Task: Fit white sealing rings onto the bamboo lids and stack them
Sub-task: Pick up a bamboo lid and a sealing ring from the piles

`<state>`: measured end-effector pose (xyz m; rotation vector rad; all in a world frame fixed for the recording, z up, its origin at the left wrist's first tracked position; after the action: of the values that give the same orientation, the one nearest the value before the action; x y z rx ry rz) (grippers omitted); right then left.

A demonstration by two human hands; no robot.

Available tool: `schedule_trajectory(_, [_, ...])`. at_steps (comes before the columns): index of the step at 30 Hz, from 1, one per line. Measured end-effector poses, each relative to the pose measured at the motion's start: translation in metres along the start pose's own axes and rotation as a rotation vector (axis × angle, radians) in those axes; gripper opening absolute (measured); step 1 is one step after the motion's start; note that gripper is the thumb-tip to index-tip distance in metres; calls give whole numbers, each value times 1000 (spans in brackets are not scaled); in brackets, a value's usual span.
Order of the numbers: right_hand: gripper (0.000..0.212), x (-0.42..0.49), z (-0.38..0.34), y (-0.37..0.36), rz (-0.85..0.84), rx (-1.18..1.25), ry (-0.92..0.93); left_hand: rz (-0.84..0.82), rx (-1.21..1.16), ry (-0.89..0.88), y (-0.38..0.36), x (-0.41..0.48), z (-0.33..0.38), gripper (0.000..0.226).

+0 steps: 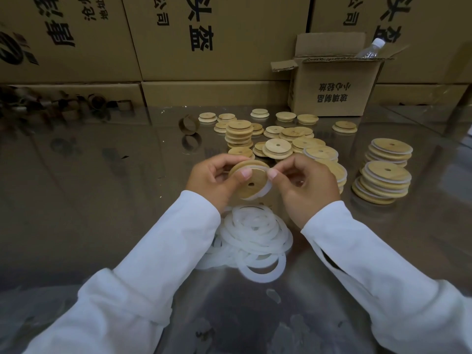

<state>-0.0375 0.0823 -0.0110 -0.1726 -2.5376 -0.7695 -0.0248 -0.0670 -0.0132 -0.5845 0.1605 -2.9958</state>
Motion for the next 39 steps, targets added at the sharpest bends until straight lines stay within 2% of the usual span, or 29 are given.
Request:
schedule_trajectory(5, [7, -7, 0, -4, 4, -22, 40, 51, -59, 95, 0, -1, -6, 11])
schedule_trajectory(10, [6, -6, 2, -4, 69, -61, 1, 56, -287, 269, -4, -2, -10, 12])
schedule_trajectory(12, [7, -6, 3, -4, 64, -76, 0, 33, -250, 270, -4, -2, -11, 16])
schedule_trajectory(17, [7, -7, 1, -5, 7, -116, 37, -11, 48, 142, -2, -2, -9, 14])
schedule_trajectory(22, [19, -4, 4, -4, 3, -22, -104, -42, 88, 80, -1, -1, -6, 18])
schedule_trajectory(26, [19, -2, 6, -3, -13, 15, -190, -77, 87, 47, -2, -1, -4, 21])
schedule_trajectory(30, [15, -2, 5, -1, -16, 27, -169, -73, 72, 61, -1, -1, -5, 22])
schedule_trajectory(35, [8, -6, 1, -3, -9, 16, -93, 19, -80, 198, 0, 0, -11, 12])
schedule_trajectory(39, [6, -6, 0, -2, 6, -31, -55, 18, -174, 267, 1, 1, -14, 16])
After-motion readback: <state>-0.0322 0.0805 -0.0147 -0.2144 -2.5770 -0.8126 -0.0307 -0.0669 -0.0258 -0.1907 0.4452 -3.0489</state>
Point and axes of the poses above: each hand's wrist, its own x-axis towards the middle knuckle, its own y-axis out of the back of the hand, z = x × y, the point moved 2 cm from there along x, towards the middle knuckle, and after that the axes turned 10 degrees about -x, right-handed, at the moved point
